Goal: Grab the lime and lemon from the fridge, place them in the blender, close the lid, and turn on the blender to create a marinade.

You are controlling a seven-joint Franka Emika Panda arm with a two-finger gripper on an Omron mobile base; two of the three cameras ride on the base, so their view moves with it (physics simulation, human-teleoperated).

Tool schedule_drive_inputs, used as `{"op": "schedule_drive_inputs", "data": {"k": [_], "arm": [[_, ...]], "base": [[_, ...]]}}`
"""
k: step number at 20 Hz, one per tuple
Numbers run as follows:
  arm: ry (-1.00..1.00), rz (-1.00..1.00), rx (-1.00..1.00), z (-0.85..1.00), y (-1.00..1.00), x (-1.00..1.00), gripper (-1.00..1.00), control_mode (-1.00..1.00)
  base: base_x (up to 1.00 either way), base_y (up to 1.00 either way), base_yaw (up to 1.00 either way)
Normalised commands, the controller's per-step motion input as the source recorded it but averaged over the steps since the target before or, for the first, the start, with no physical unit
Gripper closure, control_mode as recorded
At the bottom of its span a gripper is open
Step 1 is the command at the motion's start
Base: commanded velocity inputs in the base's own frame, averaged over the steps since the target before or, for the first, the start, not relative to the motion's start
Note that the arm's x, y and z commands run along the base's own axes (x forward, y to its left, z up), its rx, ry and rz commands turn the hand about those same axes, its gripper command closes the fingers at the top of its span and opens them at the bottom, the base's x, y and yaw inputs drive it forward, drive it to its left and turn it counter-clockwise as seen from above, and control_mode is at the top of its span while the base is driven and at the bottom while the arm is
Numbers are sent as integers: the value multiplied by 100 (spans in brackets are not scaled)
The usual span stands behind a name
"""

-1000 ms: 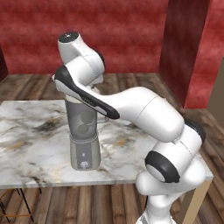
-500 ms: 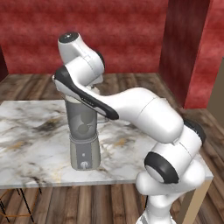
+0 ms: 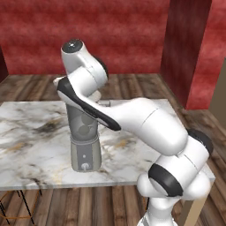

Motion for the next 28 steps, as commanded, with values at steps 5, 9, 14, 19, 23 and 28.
{"op": "schedule_drive_inputs", "data": {"k": [5, 9, 14, 19, 23, 28], "arm": [[-11, 2, 0, -62, 0, -1, -100, -100], [-12, 2, 0, -58, 0, 0, -100, -100], [-16, 1, 0, -34, 0, 0, -100, -100], [-33, 0, 0, 0, 0, 0, -100, -100], [-32, 0, 0, 0, 0, 0, -100, -100], [-23, 0, 0, 0, 0, -1, -100, -100]], "base": [[0, 0, 0], [0, 0, 0], [0, 0, 0], [0, 0, 0], [0, 0, 0], [0, 0, 0]]}}
